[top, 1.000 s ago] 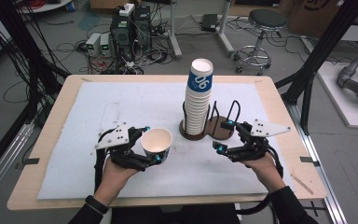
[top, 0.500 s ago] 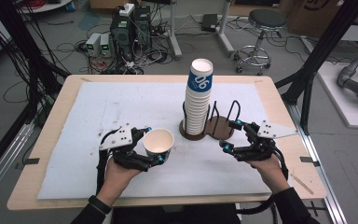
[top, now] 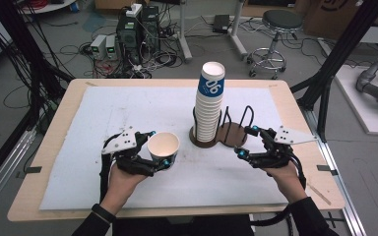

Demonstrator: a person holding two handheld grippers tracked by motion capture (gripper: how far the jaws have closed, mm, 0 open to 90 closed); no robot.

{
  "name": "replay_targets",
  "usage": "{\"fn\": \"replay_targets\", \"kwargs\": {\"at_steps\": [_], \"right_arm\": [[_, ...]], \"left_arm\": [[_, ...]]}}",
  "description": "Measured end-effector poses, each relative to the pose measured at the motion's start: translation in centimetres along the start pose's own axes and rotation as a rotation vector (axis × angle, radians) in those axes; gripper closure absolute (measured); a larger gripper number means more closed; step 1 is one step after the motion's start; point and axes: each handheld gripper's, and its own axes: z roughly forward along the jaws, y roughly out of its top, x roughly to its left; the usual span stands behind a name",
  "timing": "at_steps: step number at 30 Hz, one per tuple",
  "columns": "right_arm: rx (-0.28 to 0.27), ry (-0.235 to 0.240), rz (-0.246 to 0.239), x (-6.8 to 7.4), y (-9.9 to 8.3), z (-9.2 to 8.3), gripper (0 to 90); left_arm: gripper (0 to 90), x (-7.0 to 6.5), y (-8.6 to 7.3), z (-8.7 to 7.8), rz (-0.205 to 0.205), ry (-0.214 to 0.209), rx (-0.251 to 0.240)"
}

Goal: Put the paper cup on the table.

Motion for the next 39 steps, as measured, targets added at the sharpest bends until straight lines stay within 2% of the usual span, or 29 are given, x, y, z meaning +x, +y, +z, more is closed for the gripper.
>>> {"fn": "replay_targets", "kwargs": {"at_steps": [9,18,20,26,31,38,39], "right_arm": [[-0.009,-0.005,-0.005,0.0,0.1,-0.3,20.3],[-0.004,-0.014,0.002,-0.2,0.0,-0.3,20.3],[-0.006,-0.016,-0.002,-0.3,0.0,-0.2,20.3],[-0.009,-0.026,0.004,-0.3,0.0,-0.3,20.2],[-0.012,-0.033,0.014,-0.5,0.0,-0.4,20.2],[-0.018,-0.037,0.01,-0.5,0.1,-0.6,20.3],[-0.021,-0.039,0.006,-0.5,0.1,-0.7,20.3]], "left_arm": [[19.1,0.2,1.1,-0.9,0.011,0.047,-0.017],[19.1,2.0,1.6,-1.8,0.018,0.112,-0.03],[19.1,2.4,1.7,-2.0,0.027,0.141,-0.031],[19.2,3.7,1.5,-2.8,-0.011,0.191,-0.081],[19.2,4.4,1.6,-3.2,0.003,0.237,-0.098],[19.6,5.5,1.4,-4.1,0.041,0.32,-0.109],[19.6,5.8,1.3,-4.3,0.035,0.333,-0.11]]}}
